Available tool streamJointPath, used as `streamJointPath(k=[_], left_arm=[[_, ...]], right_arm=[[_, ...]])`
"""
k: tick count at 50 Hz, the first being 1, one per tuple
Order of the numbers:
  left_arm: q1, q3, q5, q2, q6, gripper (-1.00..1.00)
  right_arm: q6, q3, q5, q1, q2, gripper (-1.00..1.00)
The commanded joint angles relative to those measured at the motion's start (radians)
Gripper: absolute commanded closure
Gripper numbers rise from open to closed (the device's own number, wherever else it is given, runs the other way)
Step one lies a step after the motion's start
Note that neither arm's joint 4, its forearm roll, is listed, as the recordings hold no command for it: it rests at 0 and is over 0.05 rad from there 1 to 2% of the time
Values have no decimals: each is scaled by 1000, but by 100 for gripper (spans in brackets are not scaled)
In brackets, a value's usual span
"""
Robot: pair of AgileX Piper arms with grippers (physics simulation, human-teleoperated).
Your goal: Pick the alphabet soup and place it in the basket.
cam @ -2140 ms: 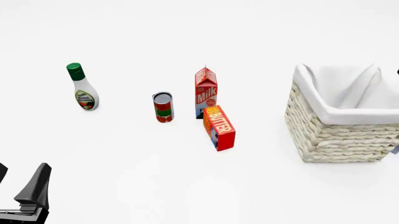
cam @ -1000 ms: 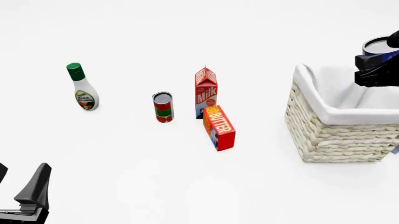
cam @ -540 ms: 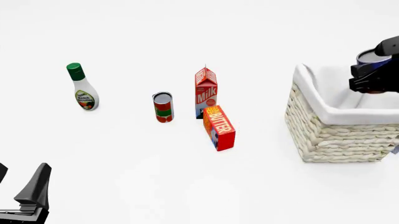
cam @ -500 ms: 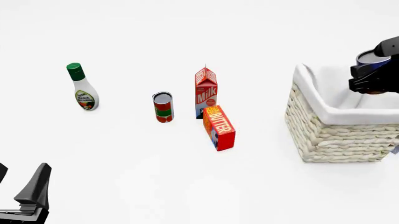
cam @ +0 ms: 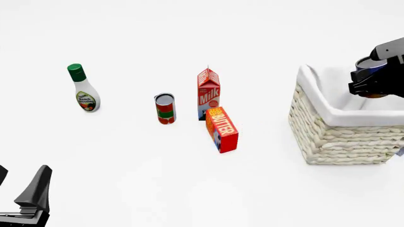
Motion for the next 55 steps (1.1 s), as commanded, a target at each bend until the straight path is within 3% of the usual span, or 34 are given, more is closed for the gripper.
streamJointPath(k=[1, 55], left_arm=[[0, 0, 0, 0, 0, -100], [0, 0, 0, 0, 0, -100]], right_arm=[[2, -41, 1, -5, 51, 100], [-28, -14, -36, -12, 155, 100]])
